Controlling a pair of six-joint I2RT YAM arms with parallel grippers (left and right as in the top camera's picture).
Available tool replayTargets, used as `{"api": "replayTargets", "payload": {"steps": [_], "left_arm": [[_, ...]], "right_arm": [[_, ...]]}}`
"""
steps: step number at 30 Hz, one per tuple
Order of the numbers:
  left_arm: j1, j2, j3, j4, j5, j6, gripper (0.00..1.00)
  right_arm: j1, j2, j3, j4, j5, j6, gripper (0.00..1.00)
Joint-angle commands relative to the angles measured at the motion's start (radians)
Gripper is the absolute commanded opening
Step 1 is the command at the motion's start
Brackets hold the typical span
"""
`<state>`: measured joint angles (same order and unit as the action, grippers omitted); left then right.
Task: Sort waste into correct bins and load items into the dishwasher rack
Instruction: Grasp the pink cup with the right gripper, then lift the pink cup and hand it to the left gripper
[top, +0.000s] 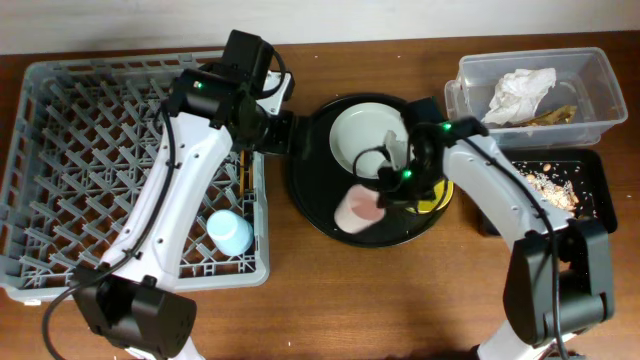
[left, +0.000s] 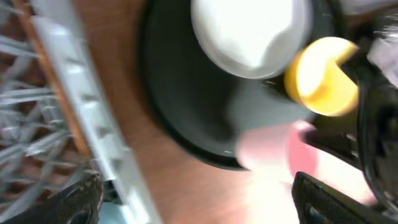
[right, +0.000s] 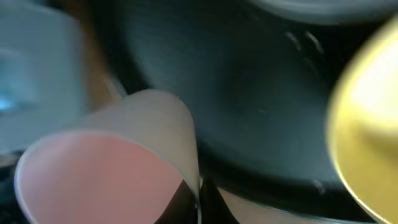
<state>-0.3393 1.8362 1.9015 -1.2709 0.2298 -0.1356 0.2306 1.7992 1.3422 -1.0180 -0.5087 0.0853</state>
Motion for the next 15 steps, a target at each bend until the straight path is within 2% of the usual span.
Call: {"api": "replayTargets", "payload": {"steps": [1, 4, 6, 8, 10, 15], "left_arm": [[0.092, -0.003, -0.006, 0.003, 0.411, 0.103, 0.99], [0.167, -0.003, -0.006, 0.003, 0.775, 0.219, 0.99], [0.187, -0.003, -0.006, 0.003, 0.915, 0.264, 0.99], [0.184, -0.003, -0.006, 0.003, 1.028, 0.304, 0.99], [0.18, -0.003, -0.006, 0.003, 1.077, 0.318, 0.99], [0.179, -0.003, -0.006, 0.007, 1.071, 0.351, 0.99]], "right_arm": [[-0.126, -0.072, 0.044, 0.098, -0.461, -0.107, 0.04], [-0.203, -0.07, 0.043, 0.269, -0.763, -0.107, 0.04], [-0.204, -0.07, 0.043, 0.385, -0.861, -0.067, 0.04], [-0.192, -0.07, 0.043, 0.496, -0.874, 0.016, 0.04], [-0.177, -0.07, 0.043, 0.632, -0.922, 0.097, 0.04], [-0.17, -0.07, 0.044, 0.879, -0.967, 0.283, 0.04]]}}
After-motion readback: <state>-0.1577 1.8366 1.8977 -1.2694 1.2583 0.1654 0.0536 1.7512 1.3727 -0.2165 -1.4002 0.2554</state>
